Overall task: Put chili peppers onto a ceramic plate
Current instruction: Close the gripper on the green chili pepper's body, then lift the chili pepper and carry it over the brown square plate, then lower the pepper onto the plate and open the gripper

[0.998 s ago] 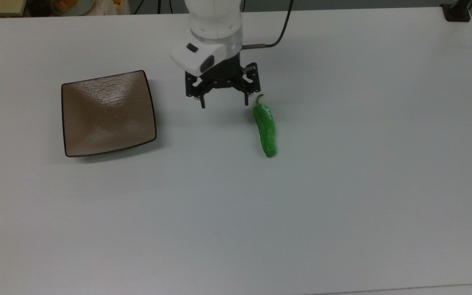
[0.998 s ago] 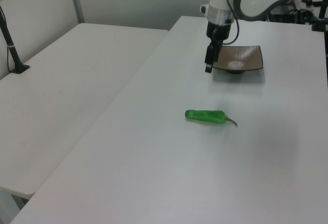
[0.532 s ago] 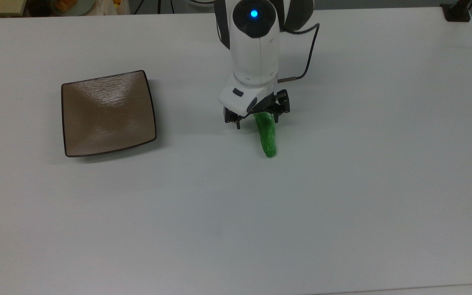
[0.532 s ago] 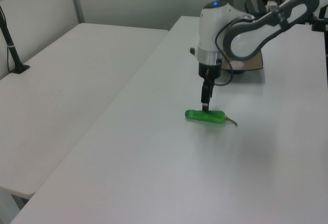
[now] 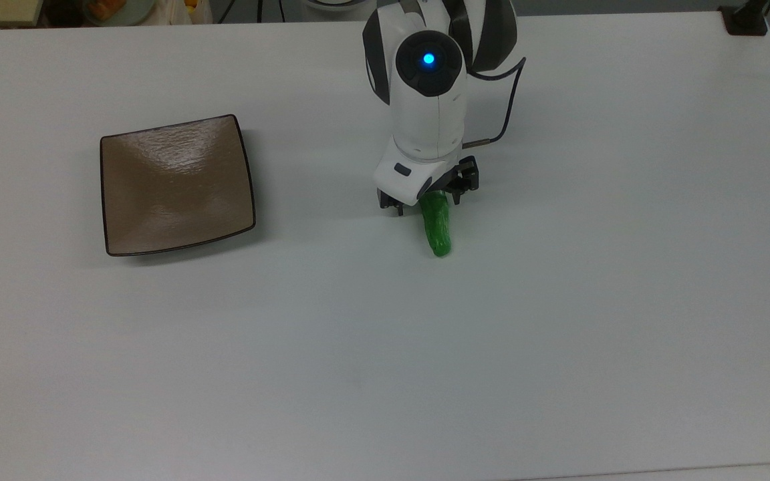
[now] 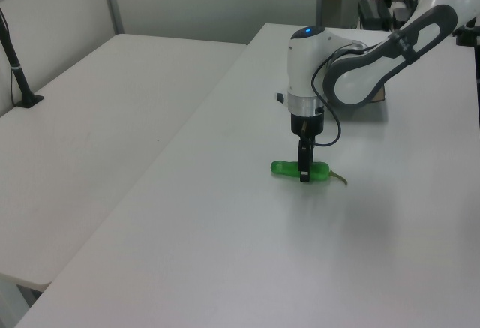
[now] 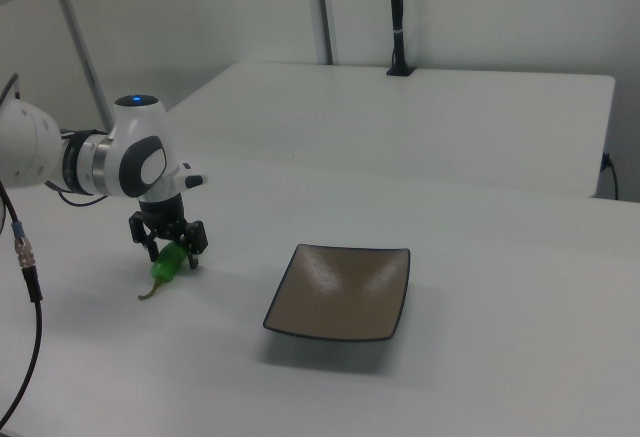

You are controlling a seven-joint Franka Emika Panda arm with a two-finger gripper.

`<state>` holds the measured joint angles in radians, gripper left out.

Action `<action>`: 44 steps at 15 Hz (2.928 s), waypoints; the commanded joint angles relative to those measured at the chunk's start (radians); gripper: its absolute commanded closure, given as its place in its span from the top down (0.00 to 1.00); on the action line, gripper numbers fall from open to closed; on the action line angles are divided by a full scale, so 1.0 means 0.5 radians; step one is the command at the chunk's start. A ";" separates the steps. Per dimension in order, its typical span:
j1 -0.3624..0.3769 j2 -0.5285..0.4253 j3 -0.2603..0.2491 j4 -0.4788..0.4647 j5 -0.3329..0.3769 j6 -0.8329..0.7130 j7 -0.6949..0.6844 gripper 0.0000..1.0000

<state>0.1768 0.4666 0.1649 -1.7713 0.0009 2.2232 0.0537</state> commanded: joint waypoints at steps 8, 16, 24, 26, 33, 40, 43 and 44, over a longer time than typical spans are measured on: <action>-0.004 -0.043 0.001 -0.001 -0.048 0.015 -0.028 0.04; -0.132 -0.365 -0.078 0.008 -0.164 -0.313 -0.557 0.04; -0.209 -0.473 -0.455 0.122 -0.158 -0.480 -1.107 0.05; -0.240 -0.464 -0.489 0.116 -0.161 -0.461 -1.181 0.05; -0.347 -0.445 -0.529 0.103 -0.630 -0.458 -1.582 0.30; -0.366 -0.442 -0.526 0.100 -0.603 -0.449 -1.559 1.00; -0.366 -0.449 -0.526 0.103 -0.484 -0.397 -1.363 1.00; -0.366 -0.458 -0.526 0.106 -0.450 -0.403 -1.280 1.00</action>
<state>-0.0114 0.2515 -0.0944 -1.7139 -0.2772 2.0046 -0.6882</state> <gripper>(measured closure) 0.000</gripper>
